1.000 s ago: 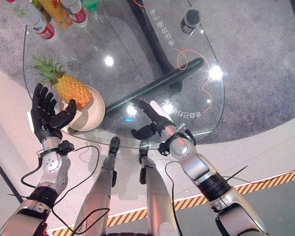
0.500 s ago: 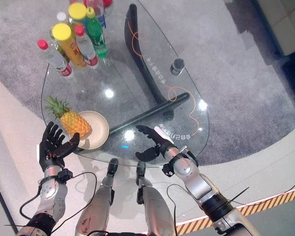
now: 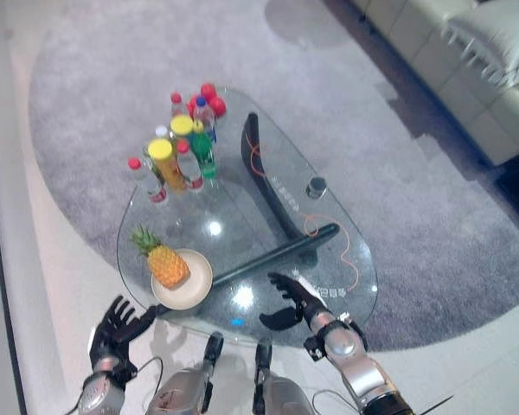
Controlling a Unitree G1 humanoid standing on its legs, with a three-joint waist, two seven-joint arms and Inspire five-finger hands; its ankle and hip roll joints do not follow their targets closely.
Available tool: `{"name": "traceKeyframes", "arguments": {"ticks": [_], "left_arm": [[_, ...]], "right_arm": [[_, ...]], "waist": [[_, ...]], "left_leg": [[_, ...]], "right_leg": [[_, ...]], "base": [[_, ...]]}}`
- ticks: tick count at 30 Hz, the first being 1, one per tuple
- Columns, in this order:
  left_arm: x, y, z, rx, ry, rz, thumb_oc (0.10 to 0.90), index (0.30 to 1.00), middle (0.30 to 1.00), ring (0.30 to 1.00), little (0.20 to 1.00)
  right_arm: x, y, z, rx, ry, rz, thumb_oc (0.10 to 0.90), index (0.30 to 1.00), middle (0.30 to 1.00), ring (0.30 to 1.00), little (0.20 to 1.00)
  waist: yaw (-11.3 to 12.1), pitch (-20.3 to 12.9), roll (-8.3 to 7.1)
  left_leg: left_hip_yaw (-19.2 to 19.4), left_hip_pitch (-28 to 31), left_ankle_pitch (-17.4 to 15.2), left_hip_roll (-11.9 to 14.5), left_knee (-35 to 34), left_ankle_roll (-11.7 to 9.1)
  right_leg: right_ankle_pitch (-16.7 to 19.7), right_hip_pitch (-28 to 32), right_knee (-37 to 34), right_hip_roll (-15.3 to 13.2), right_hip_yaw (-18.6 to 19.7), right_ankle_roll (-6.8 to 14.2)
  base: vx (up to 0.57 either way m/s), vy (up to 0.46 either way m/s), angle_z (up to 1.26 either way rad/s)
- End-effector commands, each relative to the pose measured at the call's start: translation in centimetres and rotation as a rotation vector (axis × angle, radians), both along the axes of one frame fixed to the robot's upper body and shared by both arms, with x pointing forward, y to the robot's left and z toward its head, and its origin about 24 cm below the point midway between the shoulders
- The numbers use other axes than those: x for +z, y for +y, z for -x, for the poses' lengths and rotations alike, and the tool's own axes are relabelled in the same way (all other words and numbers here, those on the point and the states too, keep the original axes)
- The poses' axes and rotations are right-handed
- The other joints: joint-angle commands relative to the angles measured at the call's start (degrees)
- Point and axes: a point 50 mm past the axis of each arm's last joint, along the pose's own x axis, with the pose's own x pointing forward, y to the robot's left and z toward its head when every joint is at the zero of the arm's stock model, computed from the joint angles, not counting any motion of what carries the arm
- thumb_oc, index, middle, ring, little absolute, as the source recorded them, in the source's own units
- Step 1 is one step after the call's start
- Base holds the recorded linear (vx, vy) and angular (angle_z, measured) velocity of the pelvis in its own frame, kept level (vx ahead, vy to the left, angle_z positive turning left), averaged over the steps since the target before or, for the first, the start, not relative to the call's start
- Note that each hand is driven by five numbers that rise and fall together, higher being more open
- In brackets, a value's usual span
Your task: Pick up the fruit to the plate
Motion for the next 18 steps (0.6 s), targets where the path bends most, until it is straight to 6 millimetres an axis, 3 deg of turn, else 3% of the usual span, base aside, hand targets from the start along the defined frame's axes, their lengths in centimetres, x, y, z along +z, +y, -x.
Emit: {"name": "traceKeyframes", "arguments": {"ticks": [1, 2, 6, 12, 14, 18], "left_arm": [[0.8, 1.3, -1.0, -0.069, -0.017, -0.068, 0.8, 0.9, 0.9, 0.9, 0.9], [-0.1, 1.4, -0.3, -0.06, 0.06, -0.059, 0.8, 0.9, 0.9, 0.9, 0.9], [-1.4, 1.3, 1.0, -0.049, 0.165, -0.029, 0.8, 0.9, 0.9, 0.9, 0.9], [-3.0, 1.2, 3.2, -0.066, 0.319, 0.005, 0.8, 0.9, 0.9, 0.9, 0.9], [-3.1, 1.2, 3.3, -0.071, 0.331, 0.01, 0.8, 0.9, 0.9, 0.9, 0.9], [-3.9, 0.3, 4.1, -0.133, 0.417, 0.037, 0.8, 0.9, 0.9, 0.9, 0.9]], "right_arm": [[1.7, 1.5, -0.4, 0.034, -0.113, -0.112, 0.8, 0.9, 0.9, 0.9, 0.9], [-0.4, 1.2, 0.8, -0.015, -0.015, -0.124, 0.8, 0.9, 0.9, 0.9, 0.9], [-3.4, 0.3, 2.6, -0.112, 0.116, -0.084, 0.8, 0.9, 0.9, 0.9, 0.9], [-7.5, -1.6, 6.0, -0.316, 0.313, -0.059, 0.8, 0.9, 0.9, 0.9, 0.9], [-7.7, -1.8, 6.3, -0.333, 0.327, -0.056, 0.8, 0.9, 0.9, 0.9, 0.9], [-9.8, -3.1, 9.5, -0.483, 0.485, -0.066, 0.8, 0.9, 0.9, 0.9, 0.9]], "waist": [[-0.2, -5.6, -2.67], [-0.9, -7.1, -2.41], [-1.7, -8.8, -2.12], [-2.2, -10.7, -1.46], [-2.3, -10.8, -1.36], [-2.7, -12.4, -0.66]], "left_leg": [[2.5, -0.7, -3.9, -3.4, 1.7, 0.3], [3.3, 0.5, -4.1, -3.3, 1.3, 0.3], [4.3, 1.8, -4.4, -3.2, 0.7, 0.4], [5.4, 2.9, -4.7, -3.2, -0.1, 0.7], [5.6, 2.9, -4.8, -3.2, -0.1, 0.7], [7.0, 3.5, -5.5, -3.1, -0.1, 0.9]], "right_leg": [[1.7, -2.4, 2.7, -2.8, -1.1, 3.7], [1.8, -1.4, 2.1, -3.0, -0.8, 3.8], [2.1, -0.3, 1.3, -3.2, -0.6, 4.0], [2.7, 0.7, -0.2, -3.6, -0.4, 4.2], [2.8, 0.7, -0.2, -3.7, -0.4, 4.2], [2.9, 1.0, -0.7, -3.9, -0.2, 4.3]], "base": [[0.02, 0.015, -0.12], [0.02, 0.02, -0.11], [0.01, 0.02, -0.05], [0.0, 0.018, -0.06], [0.0, 0.016, -0.01], [0.01, 0.044, 0.02]]}}
